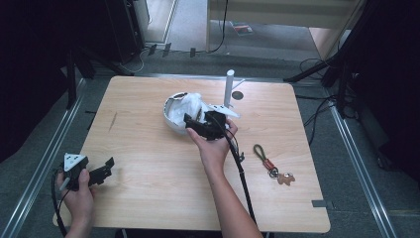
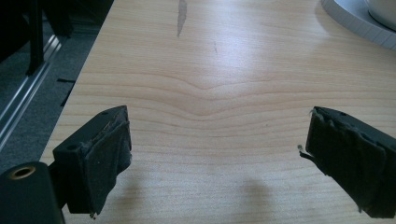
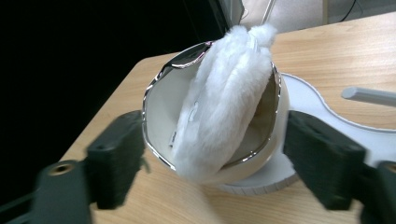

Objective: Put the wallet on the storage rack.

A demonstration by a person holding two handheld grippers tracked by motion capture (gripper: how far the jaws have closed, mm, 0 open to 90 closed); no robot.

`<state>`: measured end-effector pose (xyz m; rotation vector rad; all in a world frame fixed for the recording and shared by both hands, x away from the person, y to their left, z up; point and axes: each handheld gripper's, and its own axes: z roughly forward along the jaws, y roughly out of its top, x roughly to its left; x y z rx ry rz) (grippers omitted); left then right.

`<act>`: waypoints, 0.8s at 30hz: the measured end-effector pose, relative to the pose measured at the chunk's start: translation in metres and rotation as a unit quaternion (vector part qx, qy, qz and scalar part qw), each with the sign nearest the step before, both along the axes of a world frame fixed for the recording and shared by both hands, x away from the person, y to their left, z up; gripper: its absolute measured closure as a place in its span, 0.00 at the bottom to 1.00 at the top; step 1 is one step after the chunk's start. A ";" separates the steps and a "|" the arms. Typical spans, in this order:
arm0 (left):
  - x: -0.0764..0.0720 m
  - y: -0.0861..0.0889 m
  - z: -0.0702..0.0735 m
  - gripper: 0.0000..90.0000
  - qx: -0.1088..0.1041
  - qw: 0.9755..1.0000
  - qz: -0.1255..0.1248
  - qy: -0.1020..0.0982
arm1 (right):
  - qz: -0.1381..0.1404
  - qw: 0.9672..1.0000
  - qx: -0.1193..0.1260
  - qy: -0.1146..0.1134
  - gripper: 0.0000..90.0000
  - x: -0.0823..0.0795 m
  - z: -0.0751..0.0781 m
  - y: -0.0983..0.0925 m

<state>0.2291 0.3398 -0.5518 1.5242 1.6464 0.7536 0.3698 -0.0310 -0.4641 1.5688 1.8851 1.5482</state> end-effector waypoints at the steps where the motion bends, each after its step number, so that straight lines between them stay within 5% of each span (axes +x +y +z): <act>1: 0.000 0.000 0.000 0.08 0.000 1.000 0.000 0.000 | 0.005 1.000 -0.006 -0.003 0.15 -0.002 0.001 -0.001; 6: 0.000 0.000 0.000 0.08 0.000 1.000 0.000 0.000 | 0.026 0.999 -0.027 -0.009 0.00 -0.011 0.008 -0.006; 24: 0.000 0.000 0.000 0.08 0.002 1.000 0.000 0.001 | 0.047 0.995 -0.087 -0.031 0.00 -0.042 0.017 -0.031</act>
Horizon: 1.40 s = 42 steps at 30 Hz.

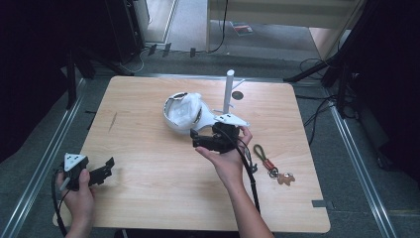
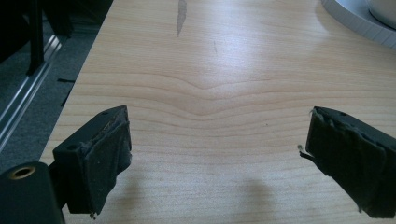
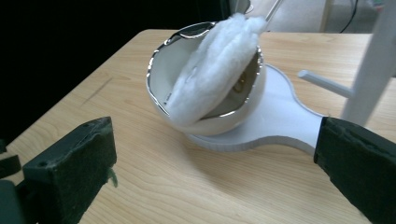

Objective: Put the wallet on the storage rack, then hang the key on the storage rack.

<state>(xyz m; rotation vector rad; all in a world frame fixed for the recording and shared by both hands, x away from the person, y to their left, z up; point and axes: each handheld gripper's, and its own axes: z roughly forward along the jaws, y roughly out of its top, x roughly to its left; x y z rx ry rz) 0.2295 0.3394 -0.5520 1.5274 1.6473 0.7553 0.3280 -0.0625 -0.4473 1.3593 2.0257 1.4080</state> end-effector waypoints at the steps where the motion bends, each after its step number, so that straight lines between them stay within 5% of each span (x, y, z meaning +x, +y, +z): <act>1: 0.000 0.000 0.000 0.08 0.000 1.000 0.000 0.000 | 0.001 1.000 -0.002 -0.002 0.00 -0.002 0.000 -0.002; 19: 0.000 0.000 0.000 0.08 -0.002 1.000 0.000 0.003 | -0.014 0.999 -0.035 0.006 0.00 -0.017 -0.002 -0.044; 32: 0.000 0.001 0.000 0.08 -0.002 1.000 0.000 0.003 | 0.013 0.997 -0.080 0.012 0.01 -0.023 -0.005 -0.065; 42: 0.001 -0.001 0.000 0.08 0.001 1.000 -0.001 0.003 | 0.001 0.996 -0.085 0.014 0.03 -0.026 -0.008 -0.084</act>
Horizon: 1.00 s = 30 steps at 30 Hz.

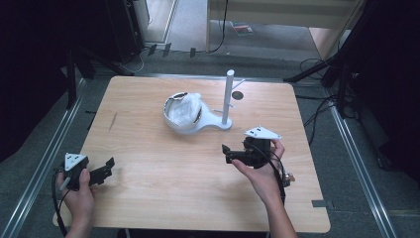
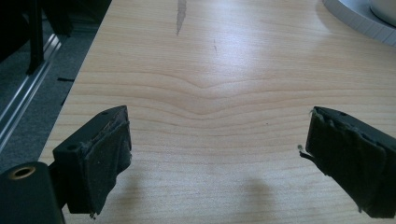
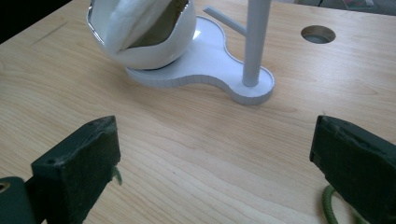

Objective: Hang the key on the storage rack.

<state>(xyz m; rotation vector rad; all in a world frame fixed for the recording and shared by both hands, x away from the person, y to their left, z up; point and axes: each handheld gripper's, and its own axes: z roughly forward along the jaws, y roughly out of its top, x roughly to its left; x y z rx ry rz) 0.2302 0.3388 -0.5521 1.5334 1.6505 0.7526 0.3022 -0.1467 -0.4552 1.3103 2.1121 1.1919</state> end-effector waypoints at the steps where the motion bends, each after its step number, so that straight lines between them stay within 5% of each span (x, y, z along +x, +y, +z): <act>1: 0.000 0.000 0.000 0.08 0.001 1.000 0.000 0.001 | 0.001 1.000 -0.001 -0.002 0.03 0.000 0.000 -0.003; 18: 0.000 -0.003 0.000 0.08 0.014 1.000 -0.005 0.001 | -0.012 1.000 -0.004 0.007 0.07 -0.005 -0.007 -0.052; 30: 0.001 -0.006 0.000 0.08 0.025 1.000 -0.008 0.004 | -0.007 0.999 -0.029 0.022 0.13 0.000 -0.010 -0.074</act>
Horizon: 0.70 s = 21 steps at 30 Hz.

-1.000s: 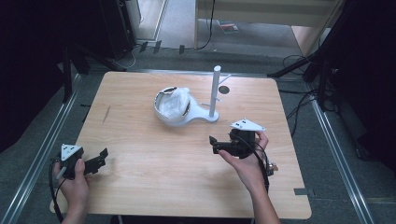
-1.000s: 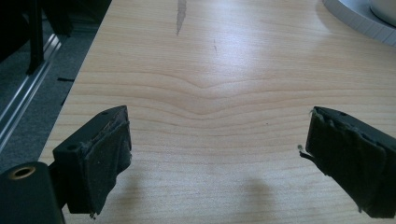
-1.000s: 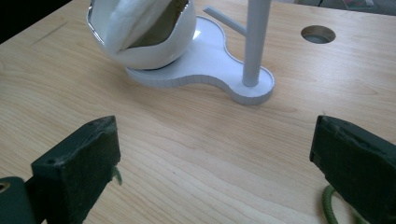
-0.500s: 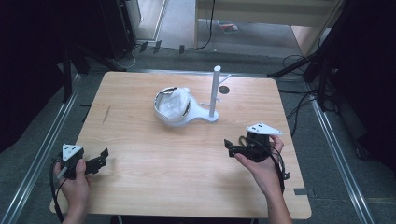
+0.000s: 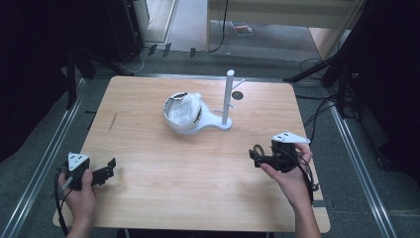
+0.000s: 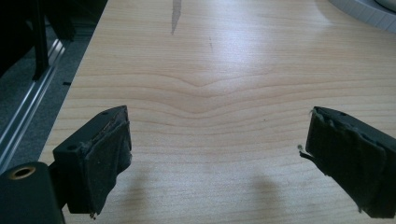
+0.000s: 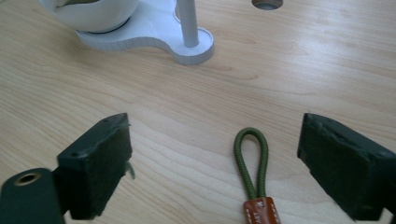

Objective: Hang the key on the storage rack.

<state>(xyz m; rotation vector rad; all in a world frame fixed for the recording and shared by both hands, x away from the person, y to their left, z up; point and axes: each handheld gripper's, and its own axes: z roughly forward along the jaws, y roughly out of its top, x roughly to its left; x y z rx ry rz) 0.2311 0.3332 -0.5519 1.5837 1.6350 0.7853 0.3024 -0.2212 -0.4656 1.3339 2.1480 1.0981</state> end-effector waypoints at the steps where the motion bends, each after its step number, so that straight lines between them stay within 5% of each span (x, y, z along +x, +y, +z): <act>1: 0.000 0.000 0.000 0.08 0.001 1.000 -0.001 0.001 | 0.000 1.000 -0.002 0.000 0.14 0.001 -0.001 -0.003; 10: 0.000 -0.001 0.000 0.08 0.003 1.000 -0.004 0.003 | -0.009 1.000 -0.018 0.011 0.19 0.005 -0.008 -0.028; 21: 0.000 0.000 0.000 0.08 -0.001 1.000 -0.006 0.003 | 0.017 1.000 -0.018 0.018 0.39 0.000 -0.022 -0.041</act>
